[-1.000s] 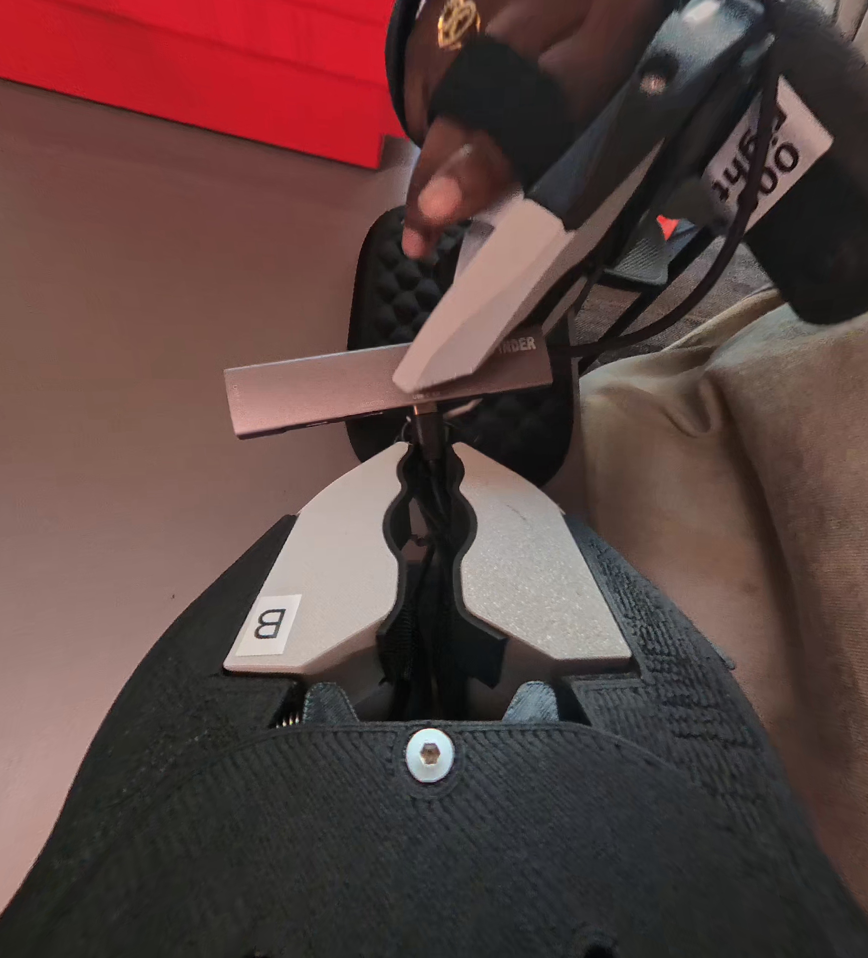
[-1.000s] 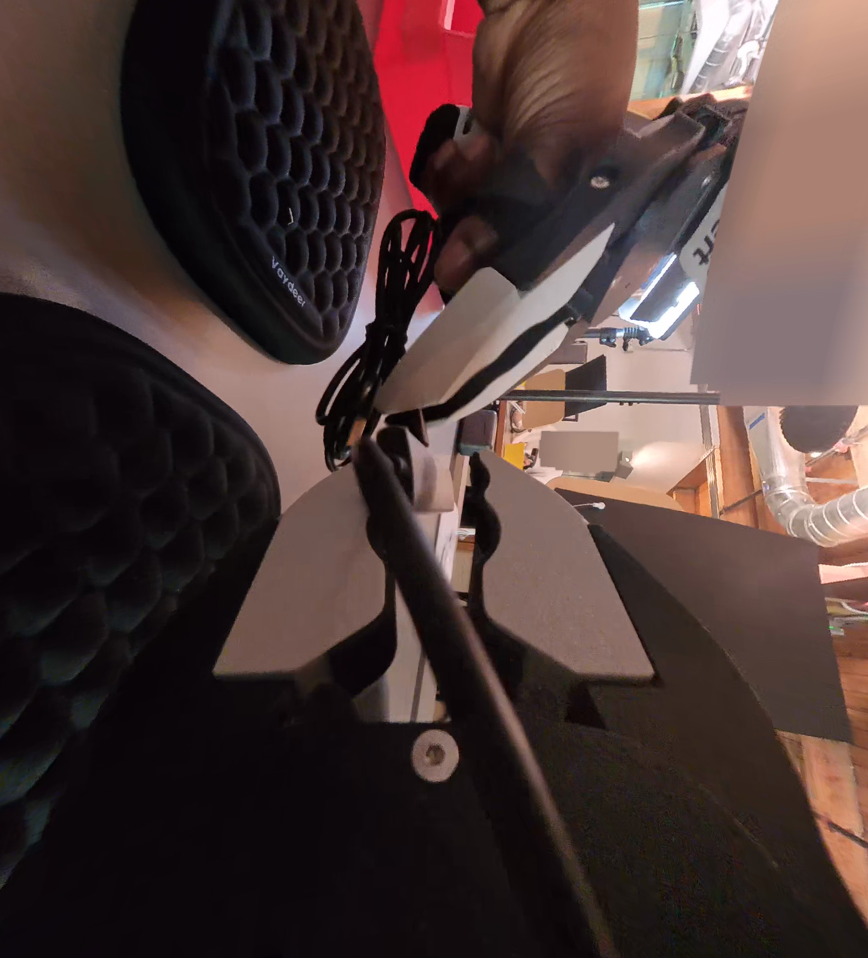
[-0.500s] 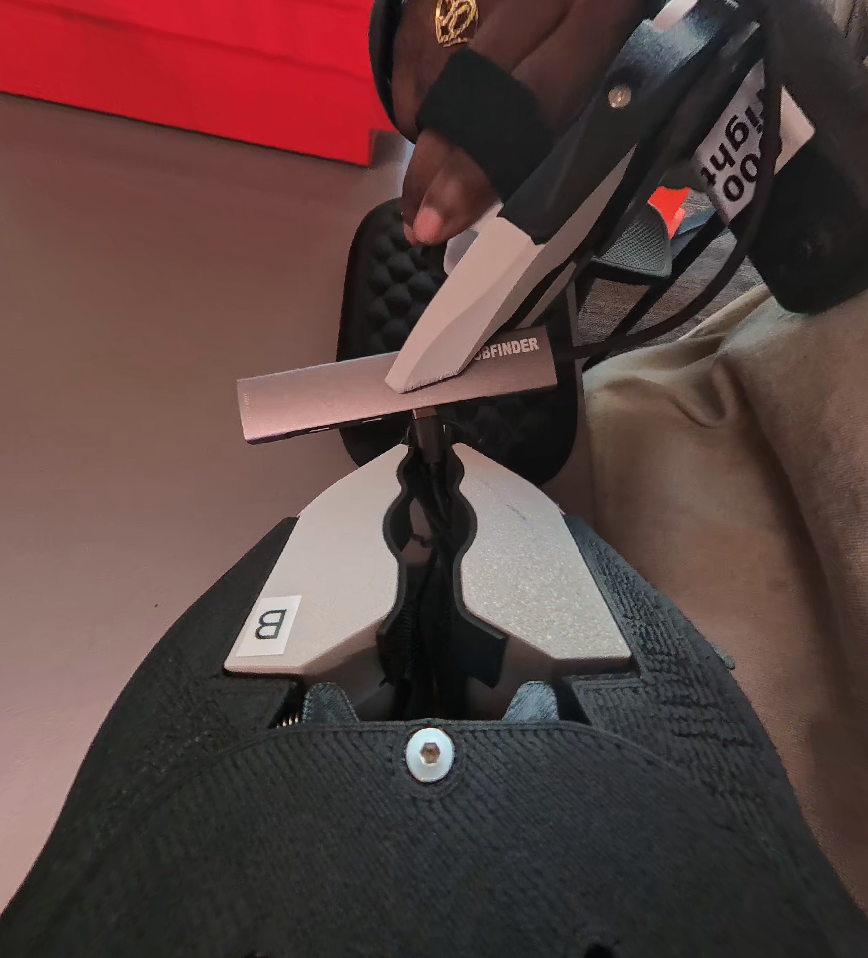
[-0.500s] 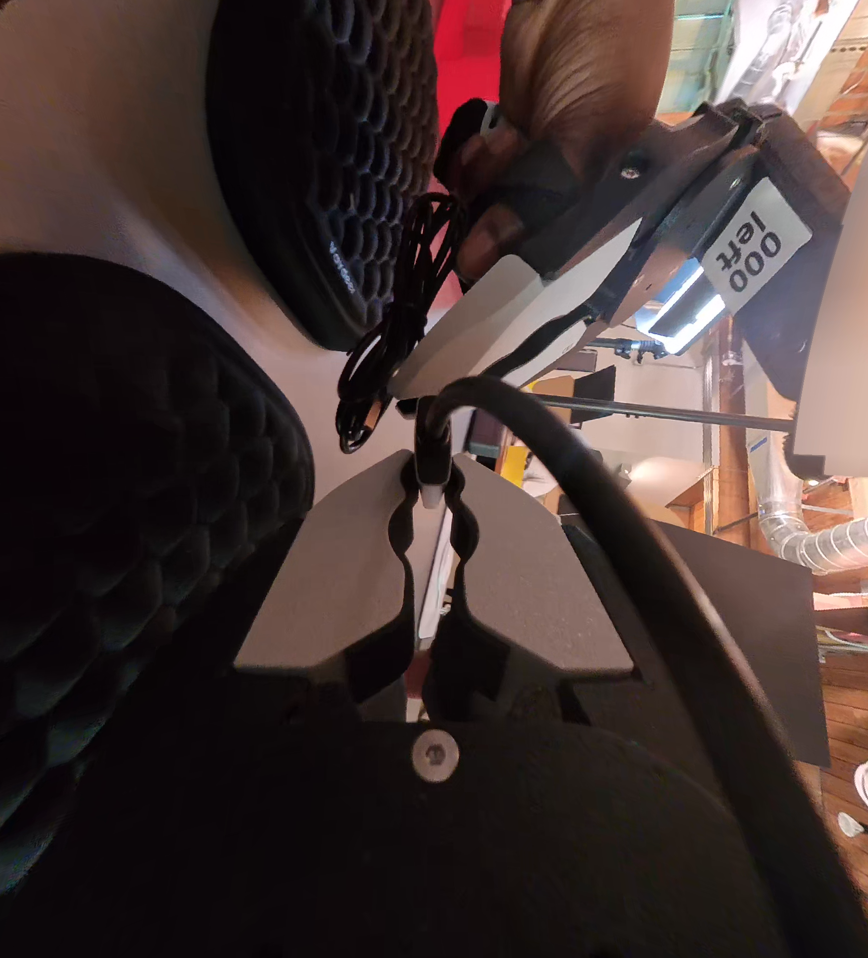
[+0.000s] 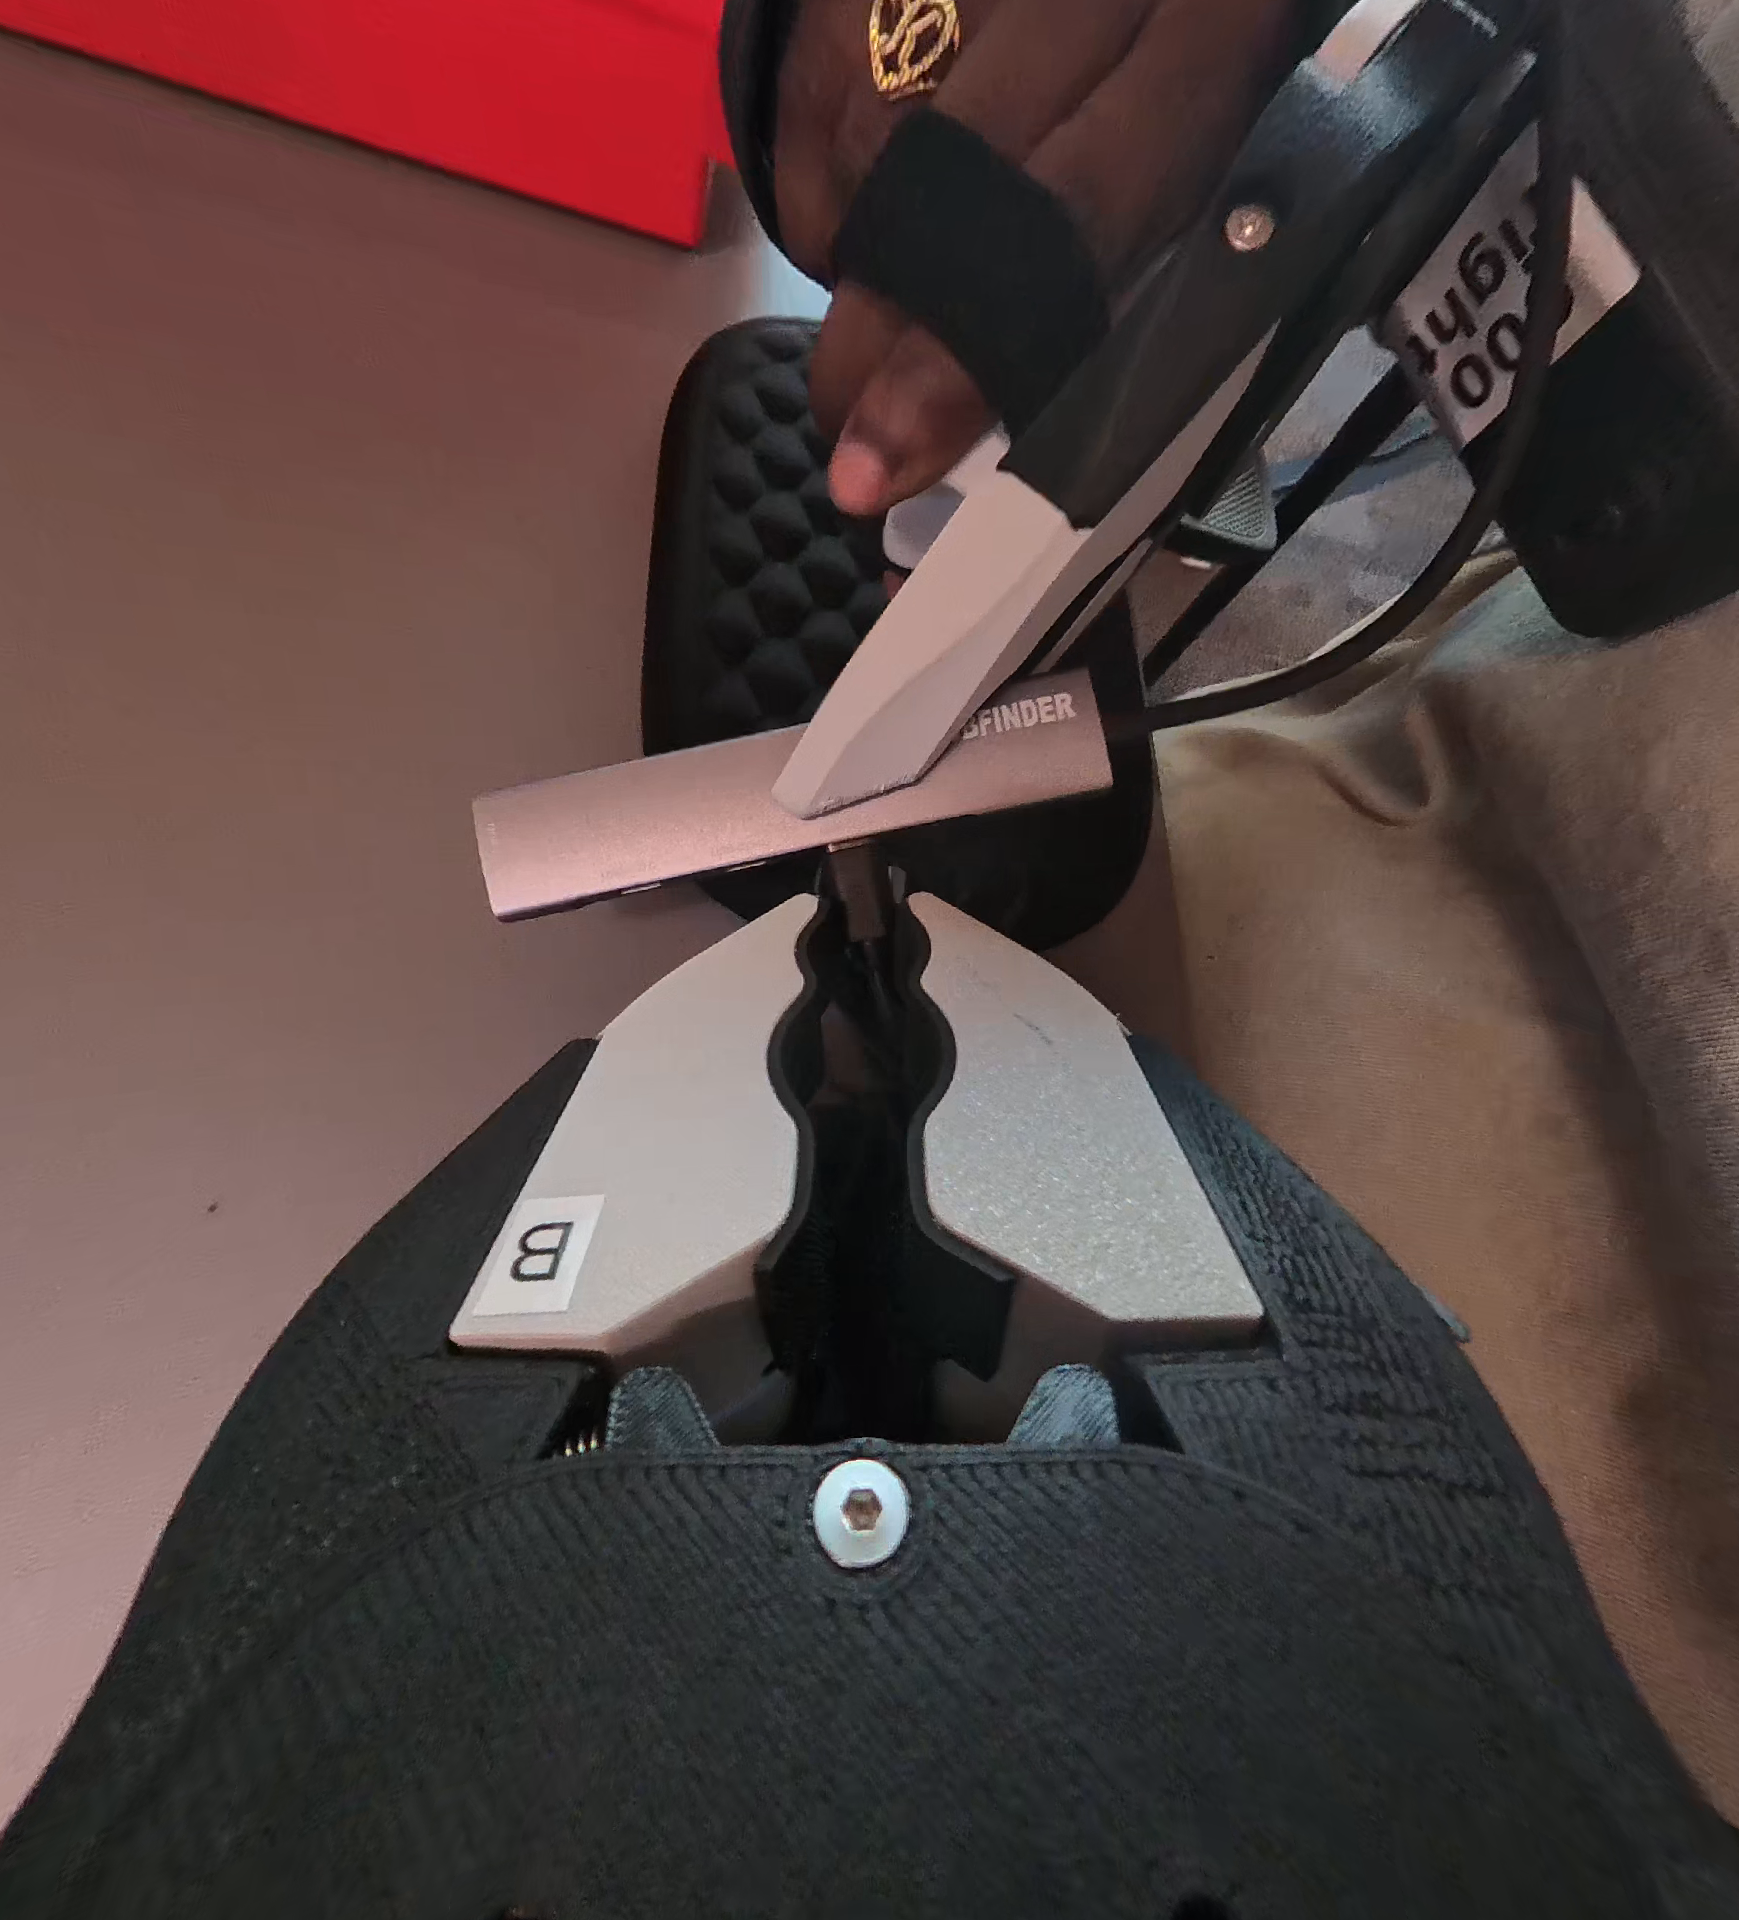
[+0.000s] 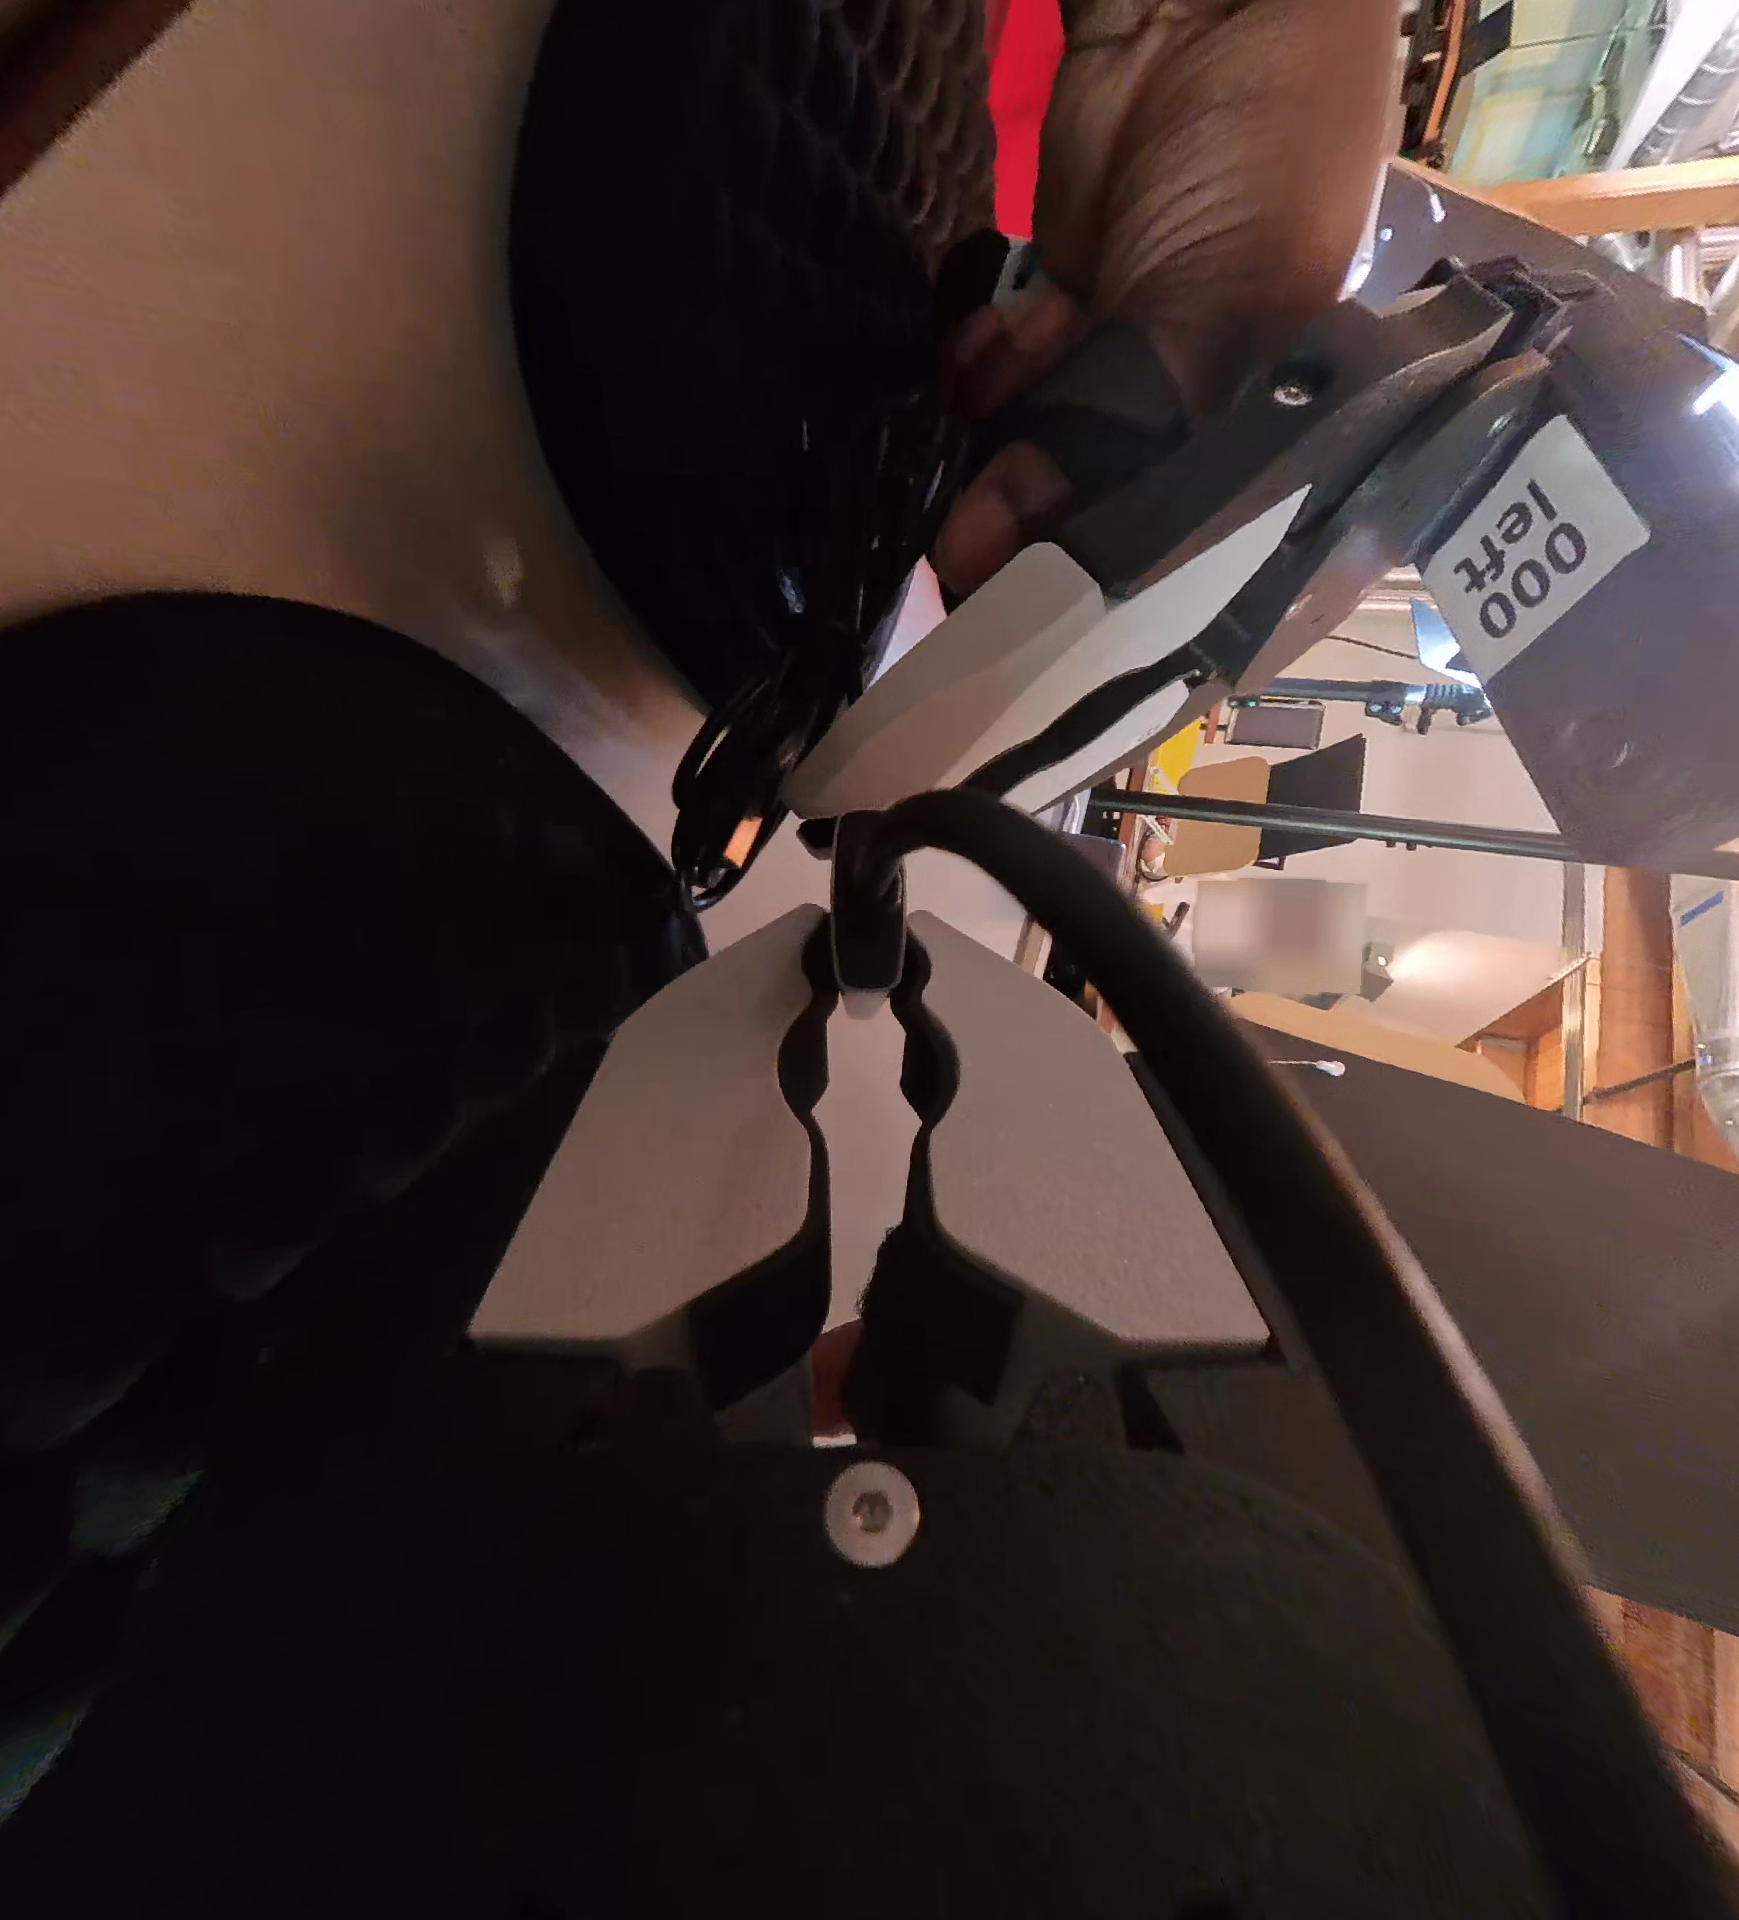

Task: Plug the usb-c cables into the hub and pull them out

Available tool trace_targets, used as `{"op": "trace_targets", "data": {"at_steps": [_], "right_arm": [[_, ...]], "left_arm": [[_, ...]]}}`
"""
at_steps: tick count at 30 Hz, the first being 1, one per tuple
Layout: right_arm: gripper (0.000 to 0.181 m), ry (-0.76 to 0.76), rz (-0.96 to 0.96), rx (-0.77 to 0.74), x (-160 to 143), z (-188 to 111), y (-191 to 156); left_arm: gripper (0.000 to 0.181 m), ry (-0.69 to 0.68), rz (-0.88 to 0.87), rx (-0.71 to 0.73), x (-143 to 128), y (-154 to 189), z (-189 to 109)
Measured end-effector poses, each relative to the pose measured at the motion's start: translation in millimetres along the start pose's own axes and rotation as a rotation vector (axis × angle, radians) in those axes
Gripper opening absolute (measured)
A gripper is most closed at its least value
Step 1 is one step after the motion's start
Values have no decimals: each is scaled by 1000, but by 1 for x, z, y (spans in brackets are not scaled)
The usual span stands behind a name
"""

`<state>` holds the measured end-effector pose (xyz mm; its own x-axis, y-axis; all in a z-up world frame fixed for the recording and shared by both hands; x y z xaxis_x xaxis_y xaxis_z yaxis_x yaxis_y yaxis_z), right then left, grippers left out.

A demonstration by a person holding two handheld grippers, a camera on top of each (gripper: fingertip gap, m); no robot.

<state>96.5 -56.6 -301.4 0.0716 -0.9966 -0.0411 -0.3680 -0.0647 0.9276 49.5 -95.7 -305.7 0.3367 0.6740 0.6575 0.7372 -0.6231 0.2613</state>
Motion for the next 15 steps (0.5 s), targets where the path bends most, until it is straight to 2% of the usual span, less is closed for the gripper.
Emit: {"op": "trace_targets", "data": {"at_steps": [3,5,8,10,11,13,15], "right_arm": [[9,-29,-9,-35,-5,5,9],[9,-47,42,-91,-10,6,23],[8,-109,211,-223,-28,3,48],[8,-130,372,-294,-42,0,58],[8,-113,461,-327,-46,-2,62],[8,-41,624,-404,-49,-6,68],[8,60,742,-438,-47,-10,70]], "left_arm": [[9,50,3,51,1,-5,-8],[12,190,25,116,11,-7,-25],[56,631,85,345,27,-14,-78],[109,875,111,536,26,-18,-106],[124,944,127,632,21,-19,-114],[131,1003,203,828,13,-18,-122],[132,987,365,944,16,-7,-125]]}}
Point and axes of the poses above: each gripper's, where its closed fingertips meet, z out along the fingers, x out of its top, y = z × x across the jaws, the point moved 4 cm from there along -z, back along the fingers, and after that the axes turned 10 degrees about -y, right-handed, at the moved point
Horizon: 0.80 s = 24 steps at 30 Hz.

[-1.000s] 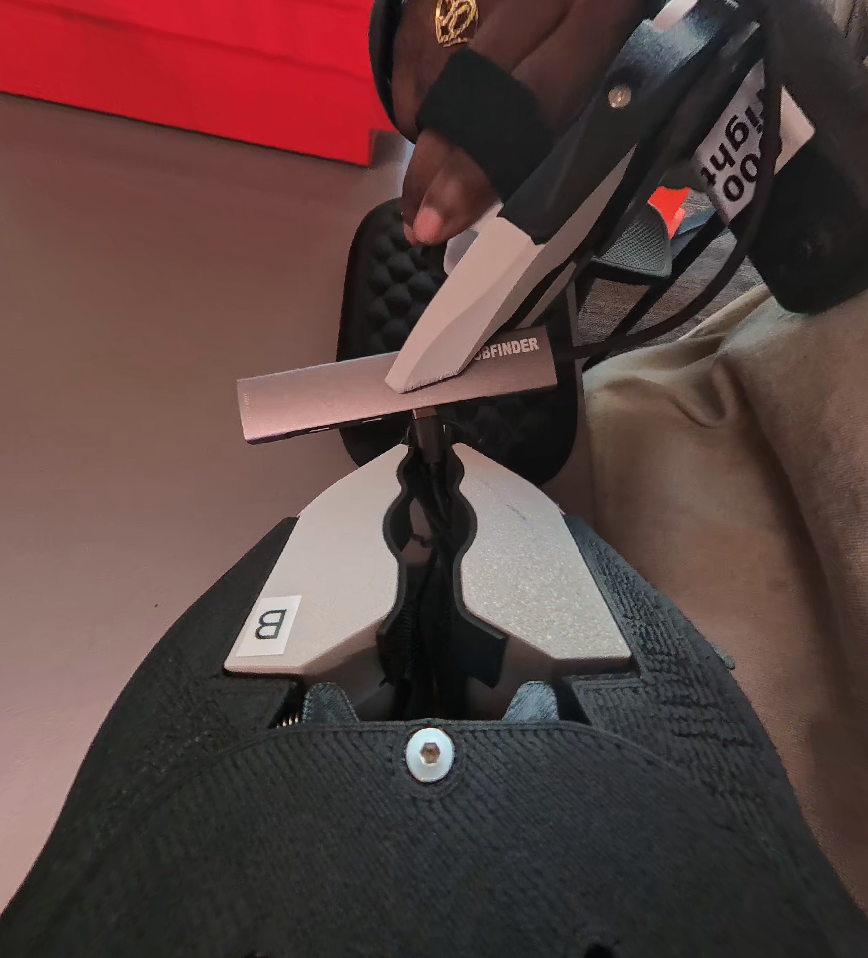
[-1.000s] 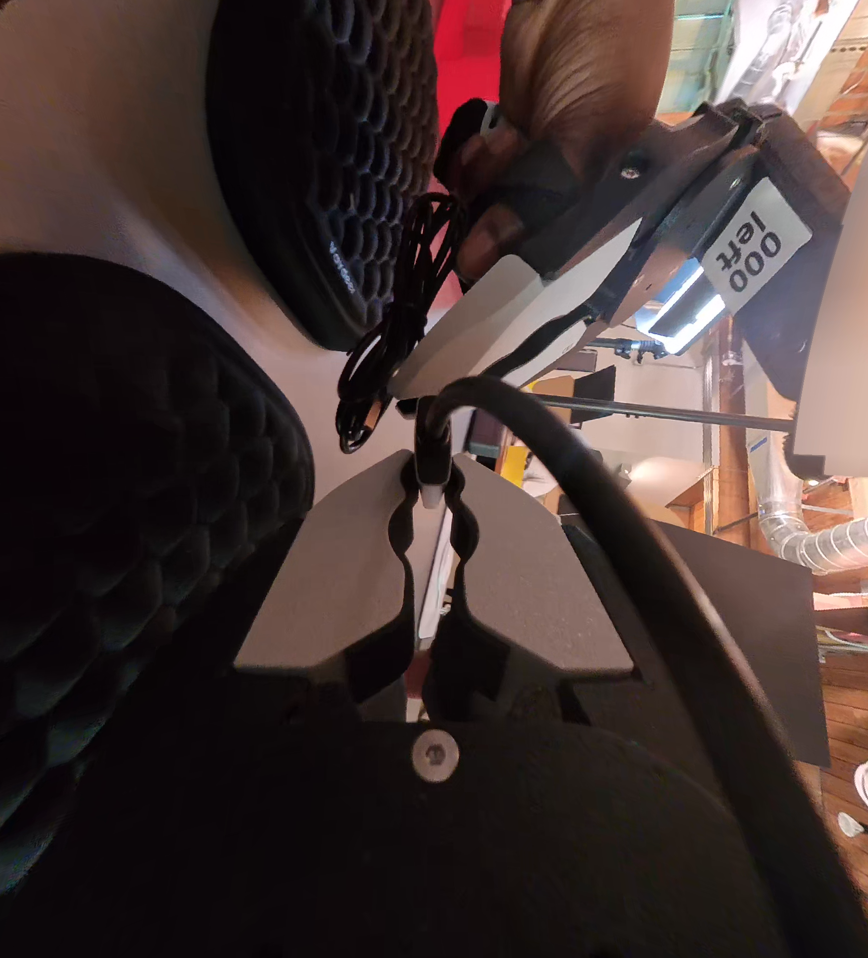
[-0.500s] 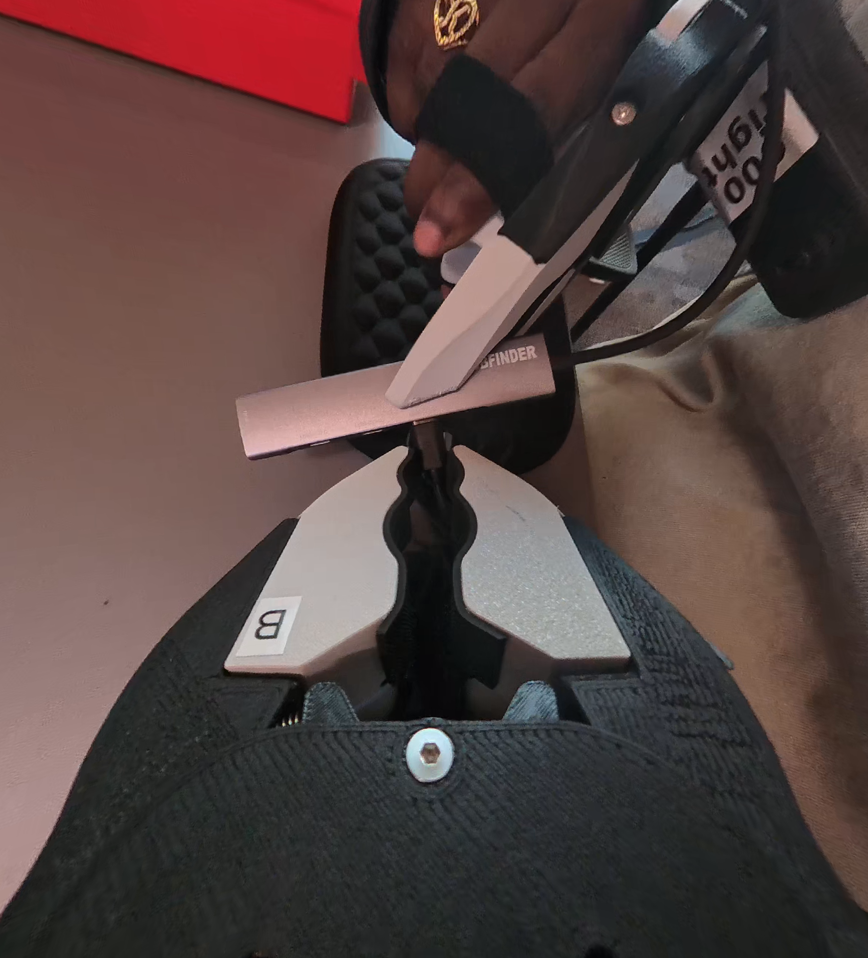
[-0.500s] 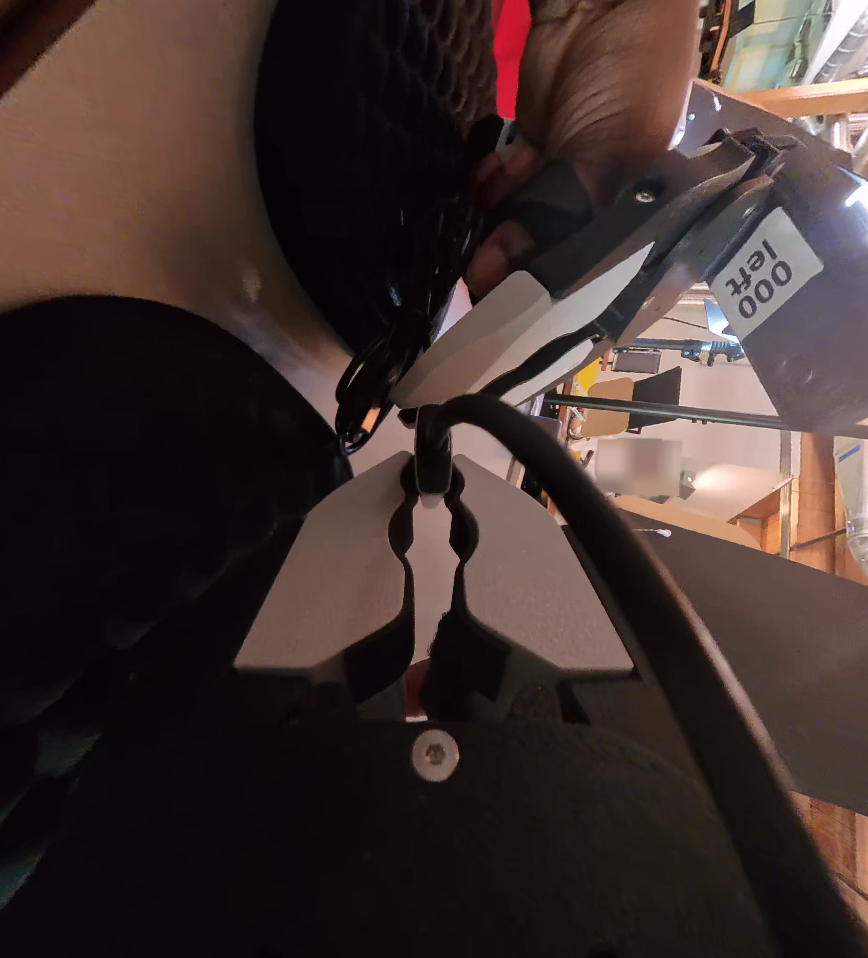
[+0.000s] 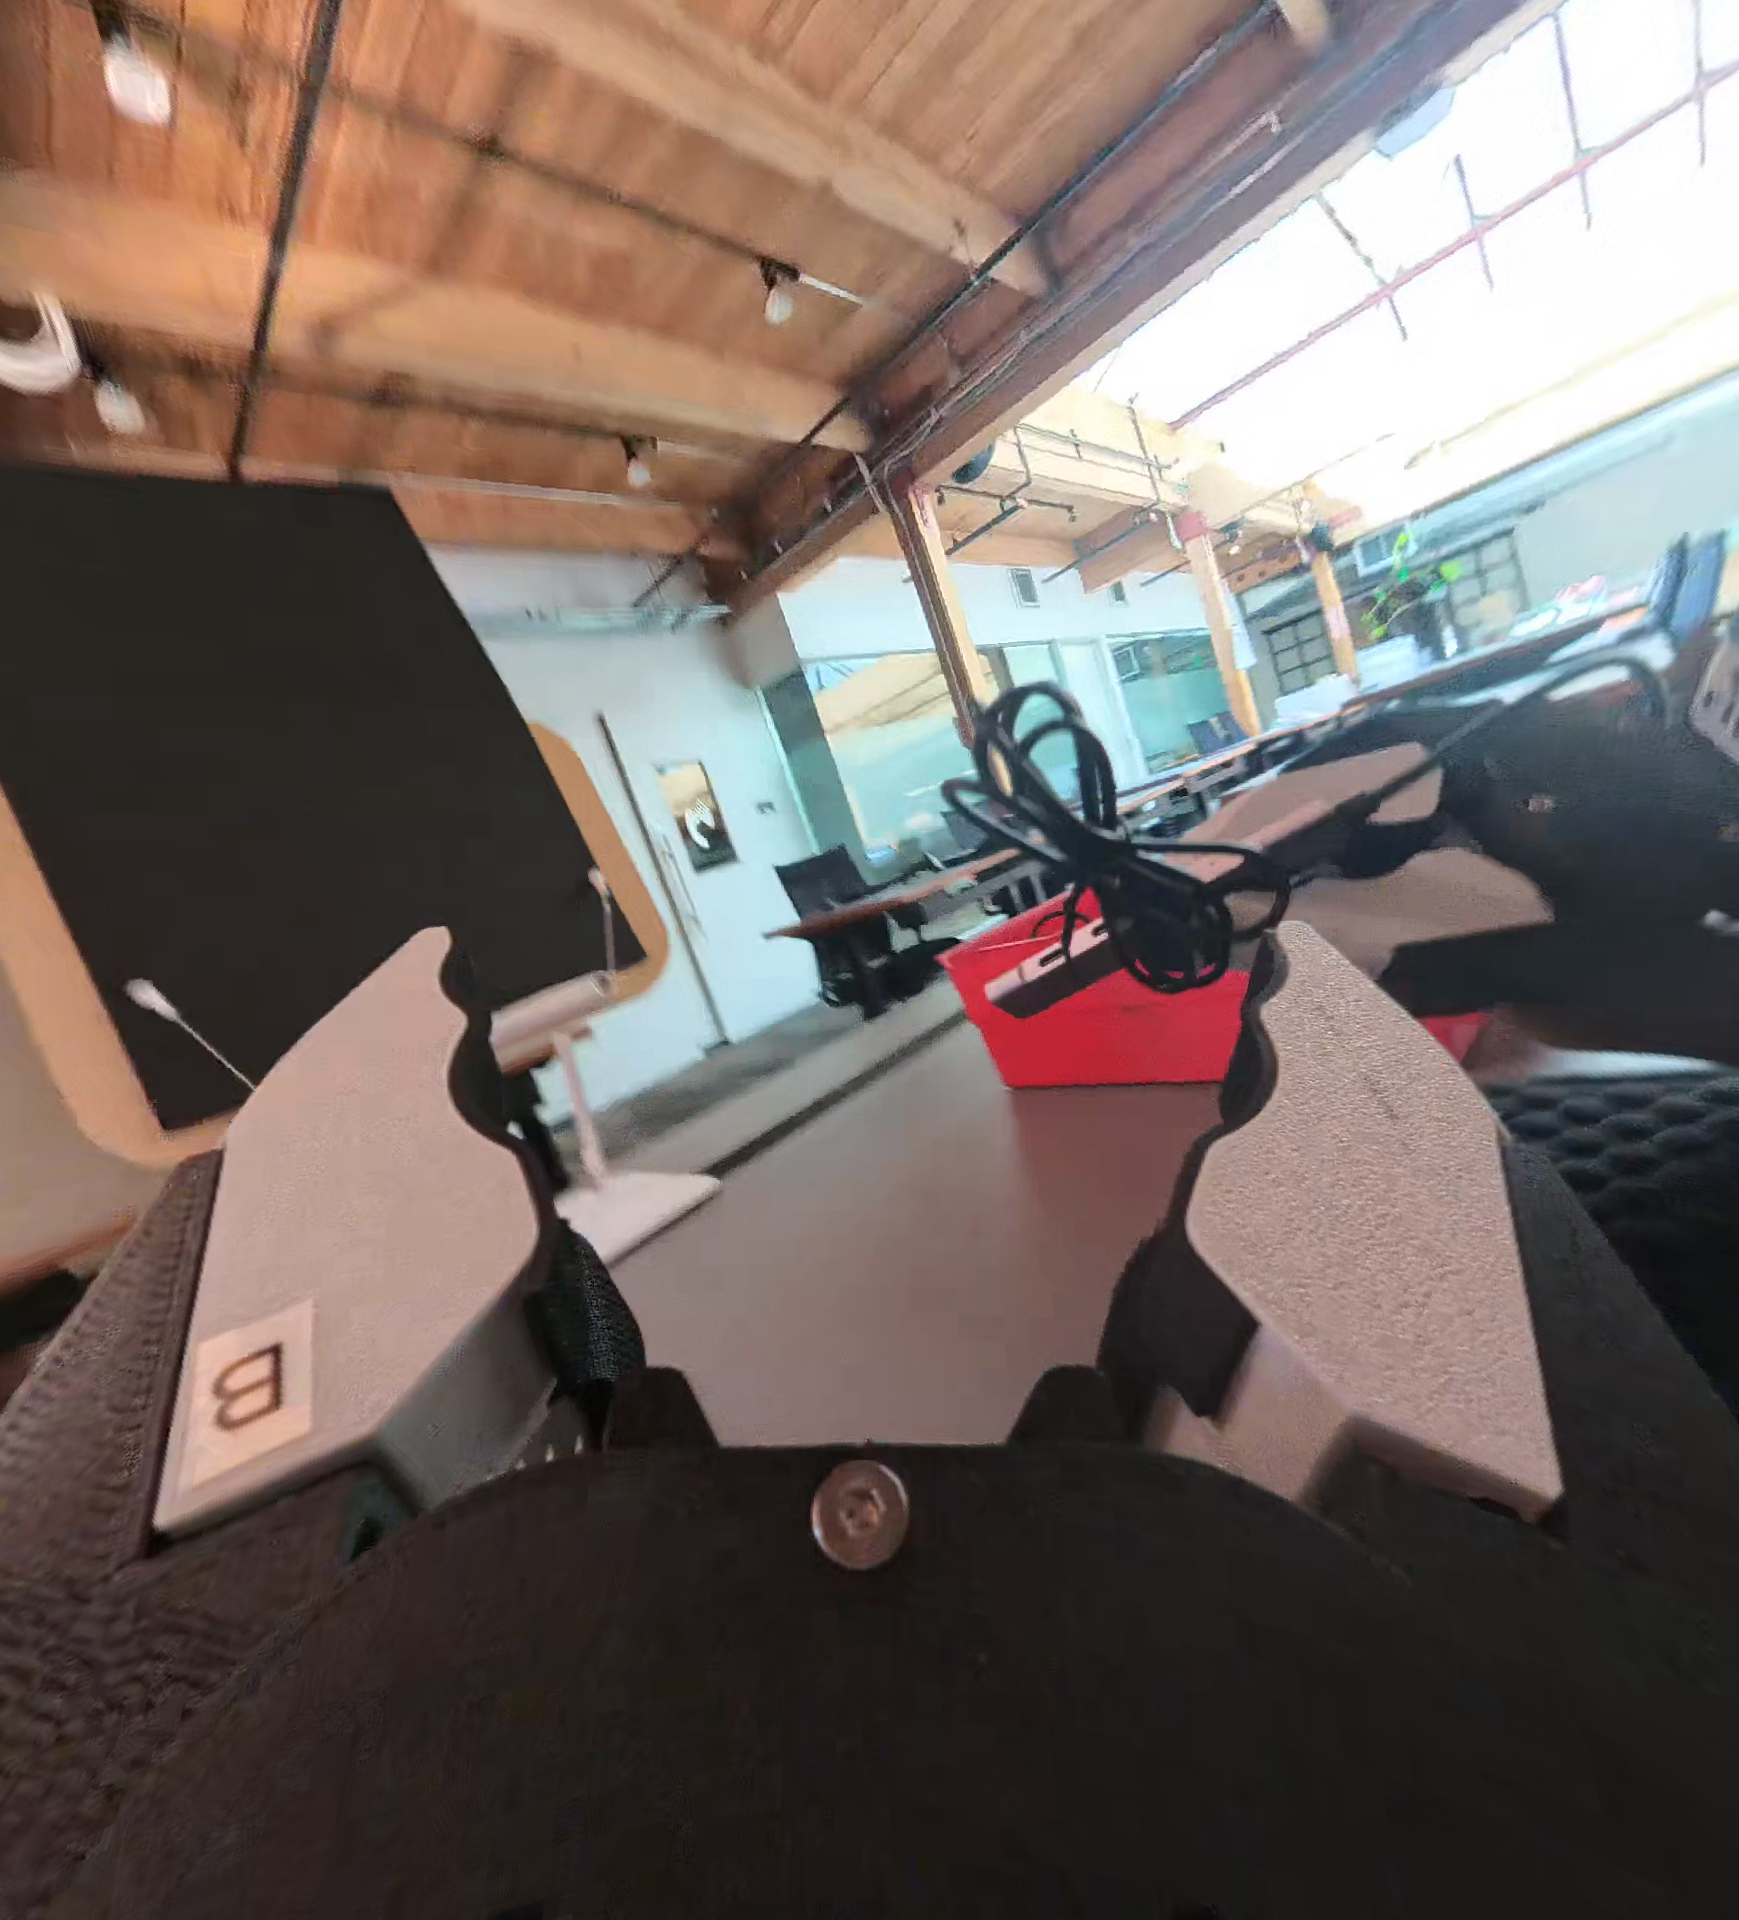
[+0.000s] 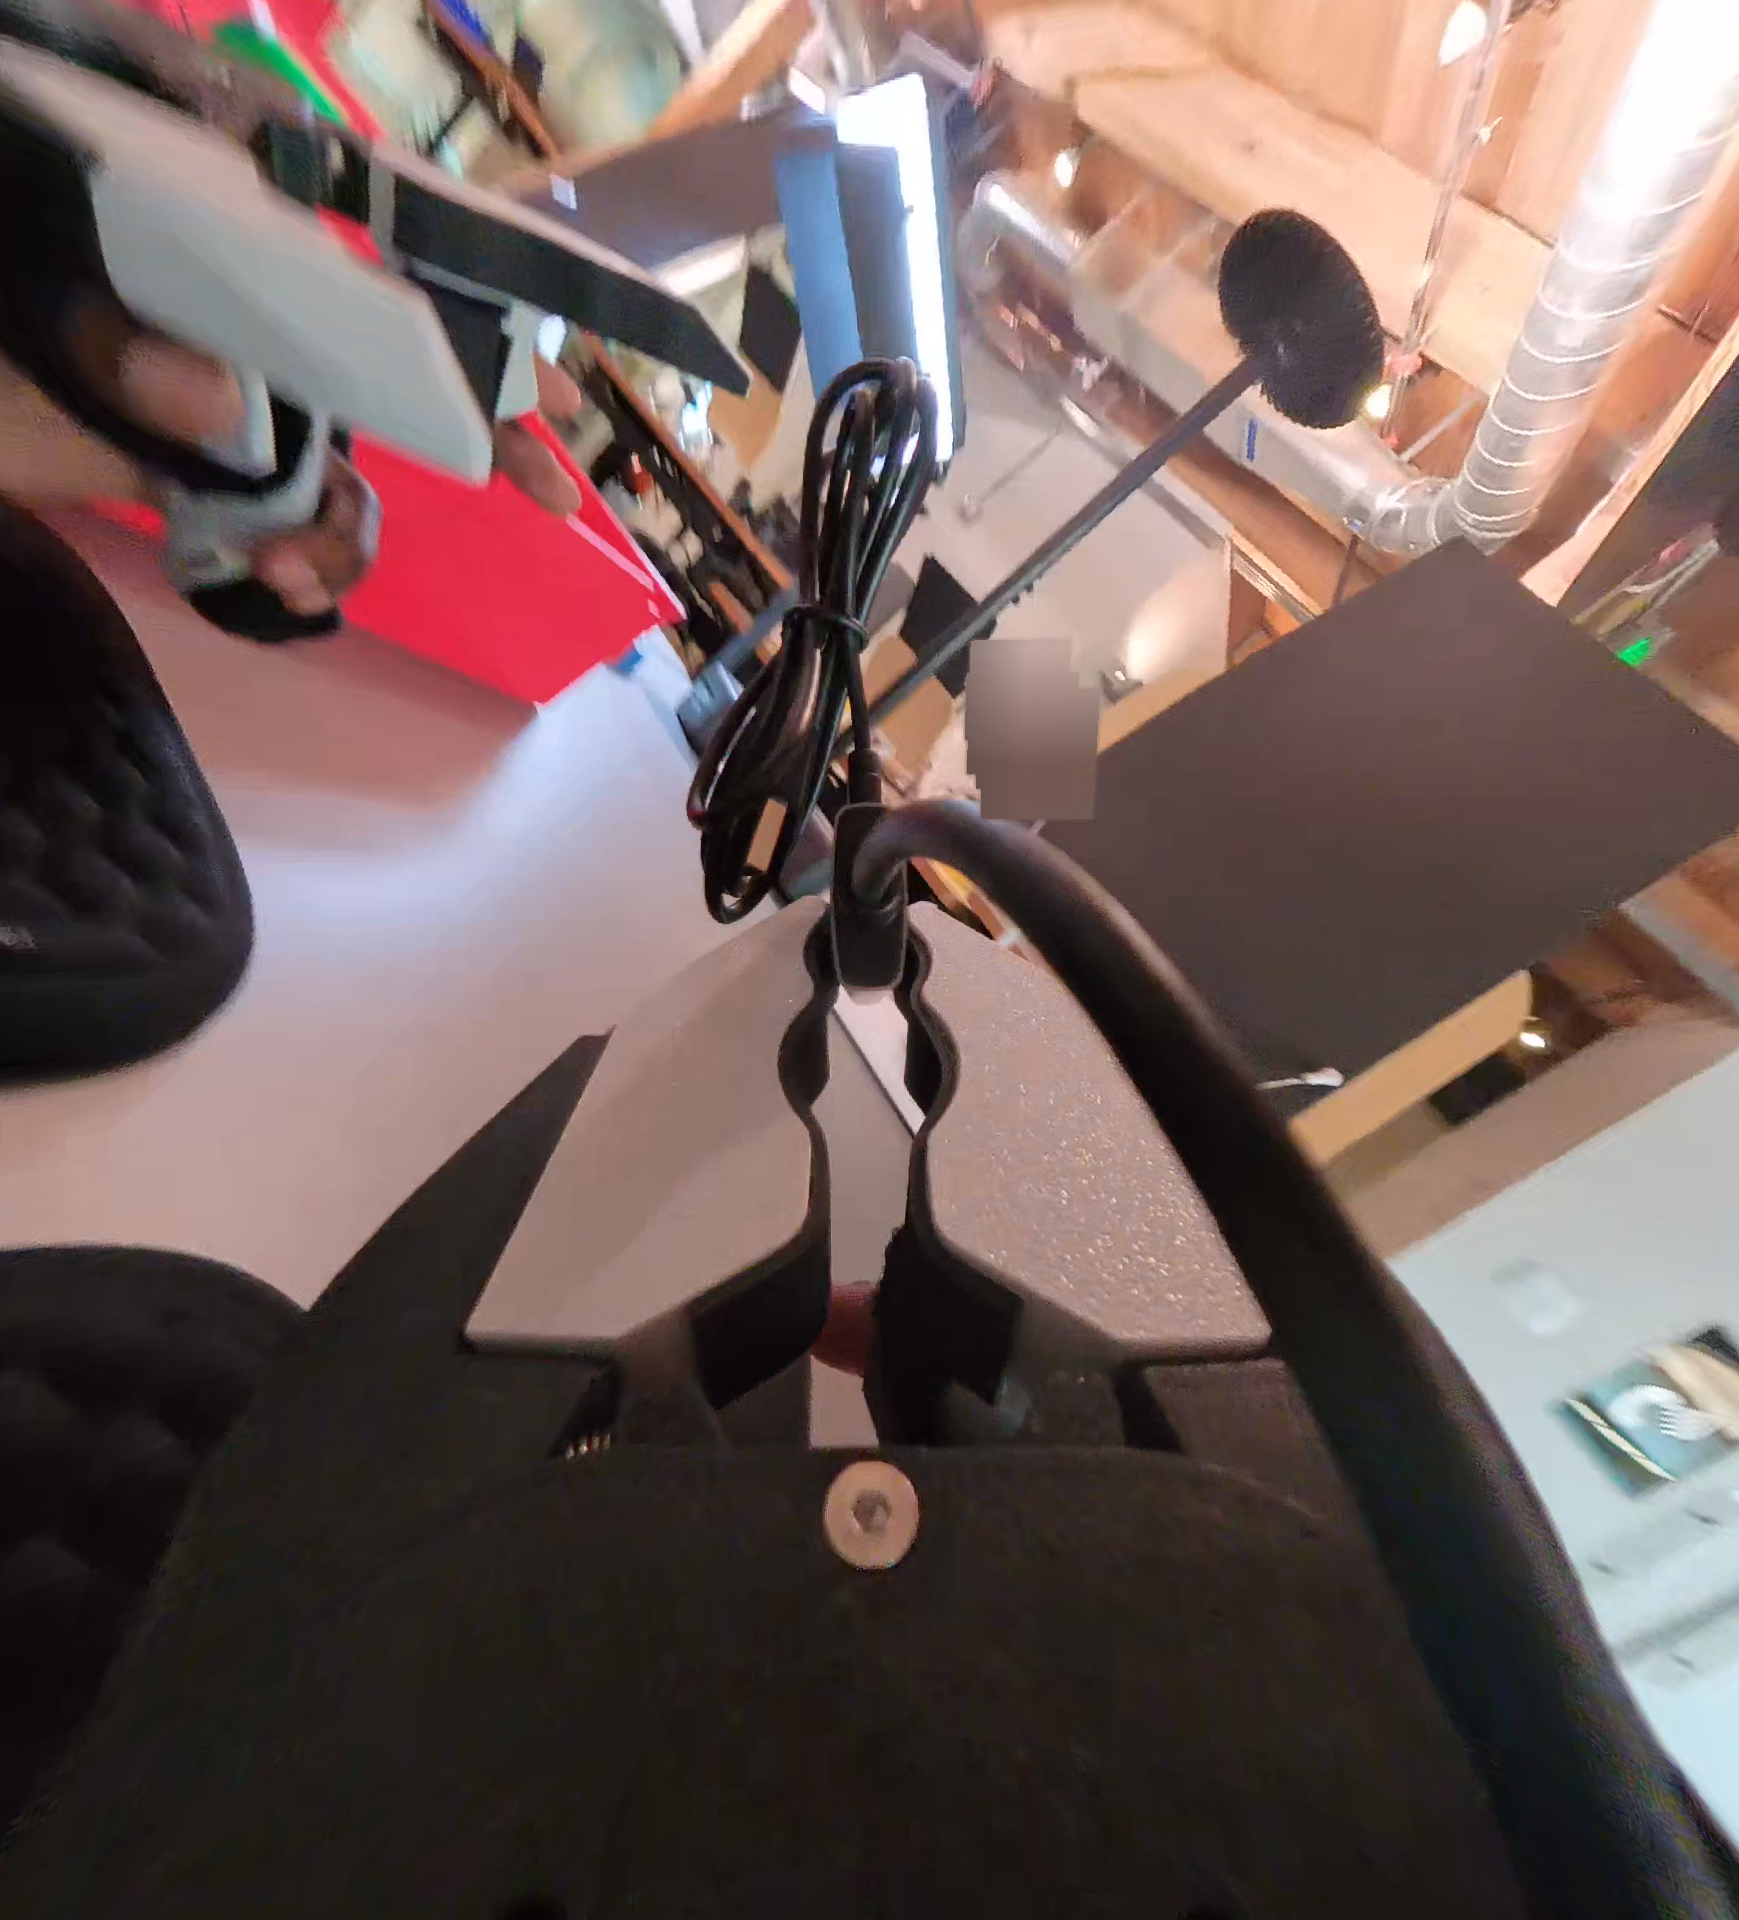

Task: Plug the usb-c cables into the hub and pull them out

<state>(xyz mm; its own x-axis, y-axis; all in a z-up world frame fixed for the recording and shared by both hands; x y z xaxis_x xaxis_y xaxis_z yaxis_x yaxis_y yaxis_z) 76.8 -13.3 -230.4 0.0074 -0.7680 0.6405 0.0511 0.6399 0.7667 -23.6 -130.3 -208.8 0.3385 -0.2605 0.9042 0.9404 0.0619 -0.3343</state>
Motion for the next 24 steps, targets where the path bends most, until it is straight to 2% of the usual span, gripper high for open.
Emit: {"op": "trace_targets", "data": {"at_steps": [2,5,6,7,10,13,18,24], "right_arm": [[7,79,71,5,8,-5,2],[7,149,112,74,11,-9,-6],[7,159,101,98,10,-9,-10],[7,167,88,112,10,-9,-14],[7,171,101,118,10,-9,-16],[7,153,121,64,6,-10,-8],[6,150,278,37,-3,-13,7],[5,179,378,-19,-12,-17,22]], "left_arm": [[124,22,87,5,4,6,-2],[107,24,98,-82,3,19,-1],[96,3,102,-128,0,25,0],[86,-35,107,-151,-5,27,2],[72,-208,167,-151,-27,29,6],[57,-331,235,-184,-43,35,9],[52,-418,283,-211,-54,40,11],[52,-332,229,-207,-42,39,8]]}}
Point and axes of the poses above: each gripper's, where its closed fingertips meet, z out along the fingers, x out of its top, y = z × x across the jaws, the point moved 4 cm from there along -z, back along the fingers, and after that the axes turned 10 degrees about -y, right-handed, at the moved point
